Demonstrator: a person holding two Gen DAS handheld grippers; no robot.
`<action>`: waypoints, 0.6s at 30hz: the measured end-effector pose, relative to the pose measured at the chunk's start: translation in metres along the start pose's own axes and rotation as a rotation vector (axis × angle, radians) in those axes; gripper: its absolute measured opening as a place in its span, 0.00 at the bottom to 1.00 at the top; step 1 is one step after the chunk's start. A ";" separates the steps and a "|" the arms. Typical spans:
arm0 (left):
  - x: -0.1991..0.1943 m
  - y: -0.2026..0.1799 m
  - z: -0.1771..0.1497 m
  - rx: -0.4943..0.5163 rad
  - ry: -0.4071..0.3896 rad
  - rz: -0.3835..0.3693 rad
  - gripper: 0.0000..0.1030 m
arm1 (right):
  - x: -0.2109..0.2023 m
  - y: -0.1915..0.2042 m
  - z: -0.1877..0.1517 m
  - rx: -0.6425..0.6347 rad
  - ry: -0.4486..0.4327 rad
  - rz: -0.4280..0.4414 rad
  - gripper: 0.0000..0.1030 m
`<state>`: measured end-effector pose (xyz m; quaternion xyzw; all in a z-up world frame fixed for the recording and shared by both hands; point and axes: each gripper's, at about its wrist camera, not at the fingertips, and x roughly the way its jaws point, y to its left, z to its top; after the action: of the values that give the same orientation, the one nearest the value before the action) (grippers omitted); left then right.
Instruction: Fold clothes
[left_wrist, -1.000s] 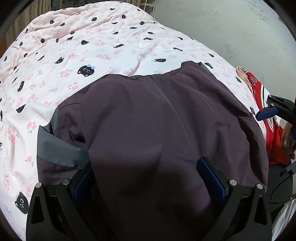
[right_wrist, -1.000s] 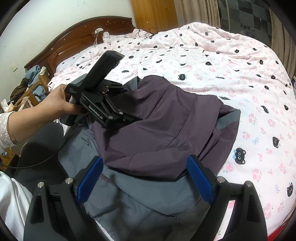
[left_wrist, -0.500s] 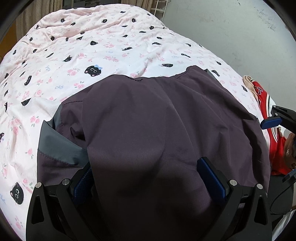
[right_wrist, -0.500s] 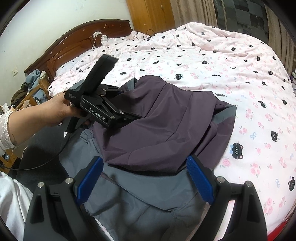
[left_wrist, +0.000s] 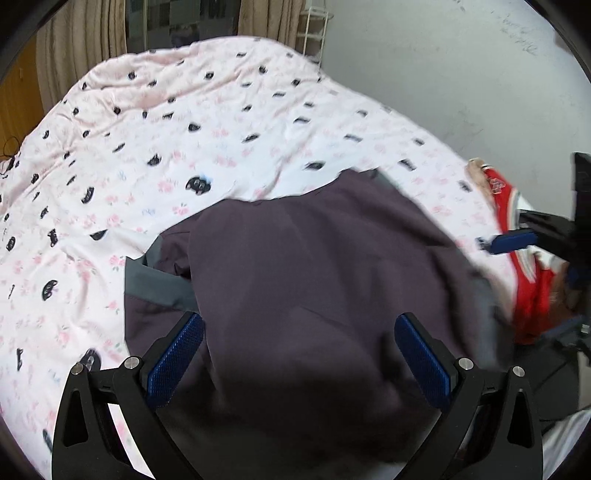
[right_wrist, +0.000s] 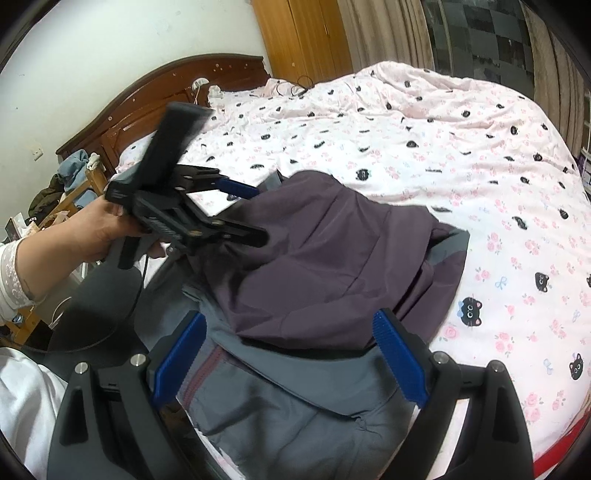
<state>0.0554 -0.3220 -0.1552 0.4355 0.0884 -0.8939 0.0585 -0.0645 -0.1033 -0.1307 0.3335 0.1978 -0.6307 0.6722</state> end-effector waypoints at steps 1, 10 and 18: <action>-0.009 -0.003 -0.004 0.003 -0.005 0.003 0.99 | -0.003 0.003 0.001 -0.003 -0.006 -0.005 0.90; -0.057 -0.001 -0.096 -0.090 0.023 0.057 0.99 | -0.021 0.018 -0.034 0.063 0.123 -0.127 0.90; -0.054 -0.001 -0.172 -0.166 0.139 0.015 0.99 | -0.025 -0.003 -0.101 0.231 0.271 -0.130 0.90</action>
<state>0.2204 -0.2837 -0.2169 0.4907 0.1629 -0.8507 0.0946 -0.0547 -0.0145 -0.1844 0.4771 0.2338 -0.6404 0.5545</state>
